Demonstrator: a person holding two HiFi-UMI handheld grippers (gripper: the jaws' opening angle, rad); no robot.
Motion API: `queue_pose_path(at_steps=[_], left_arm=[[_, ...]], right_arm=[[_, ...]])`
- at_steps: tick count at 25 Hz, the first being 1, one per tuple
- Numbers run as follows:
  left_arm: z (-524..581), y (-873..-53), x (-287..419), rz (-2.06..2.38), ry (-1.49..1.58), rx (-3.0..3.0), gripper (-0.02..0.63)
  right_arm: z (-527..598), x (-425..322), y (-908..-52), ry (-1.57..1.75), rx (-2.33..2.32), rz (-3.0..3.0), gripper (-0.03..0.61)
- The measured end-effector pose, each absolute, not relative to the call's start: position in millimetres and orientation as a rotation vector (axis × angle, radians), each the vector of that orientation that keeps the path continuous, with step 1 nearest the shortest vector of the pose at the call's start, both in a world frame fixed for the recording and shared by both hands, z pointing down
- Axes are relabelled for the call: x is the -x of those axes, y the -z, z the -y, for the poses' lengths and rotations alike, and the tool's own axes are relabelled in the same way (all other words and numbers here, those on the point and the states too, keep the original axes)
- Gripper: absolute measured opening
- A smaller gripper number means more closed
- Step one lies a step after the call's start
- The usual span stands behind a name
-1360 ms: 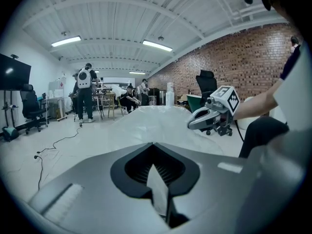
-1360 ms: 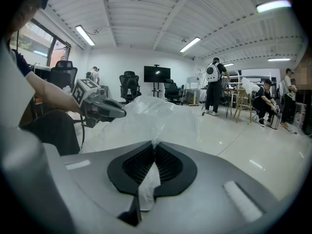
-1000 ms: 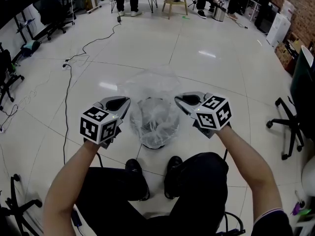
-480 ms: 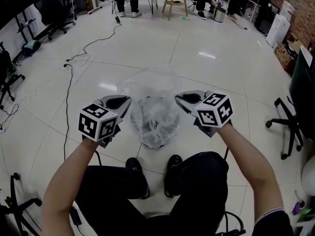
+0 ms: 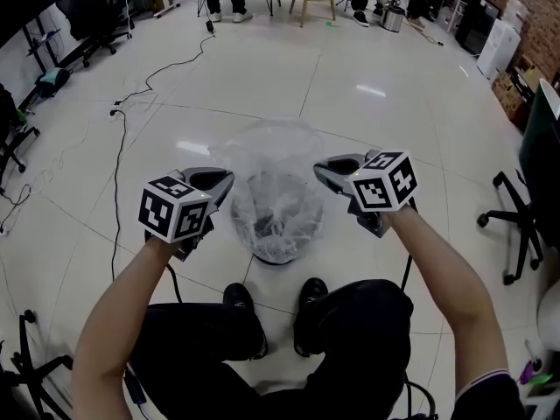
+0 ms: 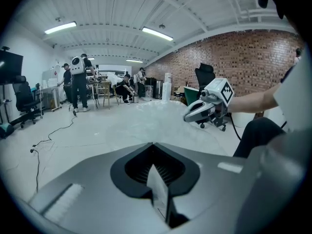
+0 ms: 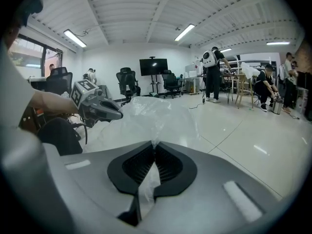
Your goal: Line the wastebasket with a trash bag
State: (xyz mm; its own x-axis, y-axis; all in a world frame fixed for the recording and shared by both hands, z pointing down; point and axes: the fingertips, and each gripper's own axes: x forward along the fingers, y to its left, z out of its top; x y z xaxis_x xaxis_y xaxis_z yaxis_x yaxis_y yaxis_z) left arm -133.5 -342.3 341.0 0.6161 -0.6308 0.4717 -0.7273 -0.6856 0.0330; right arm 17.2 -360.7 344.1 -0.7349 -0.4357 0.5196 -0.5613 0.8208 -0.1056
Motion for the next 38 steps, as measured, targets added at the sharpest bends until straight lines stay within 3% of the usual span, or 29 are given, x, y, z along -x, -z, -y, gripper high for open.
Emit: queue_pose_path(at_steps=[38], left_arm=[[392, -481, 157, 1.068, -0.796, -2.361, 0.011]], right_arm=[[423, -39, -492, -0.523, -0.747, 2.328, 0.002]])
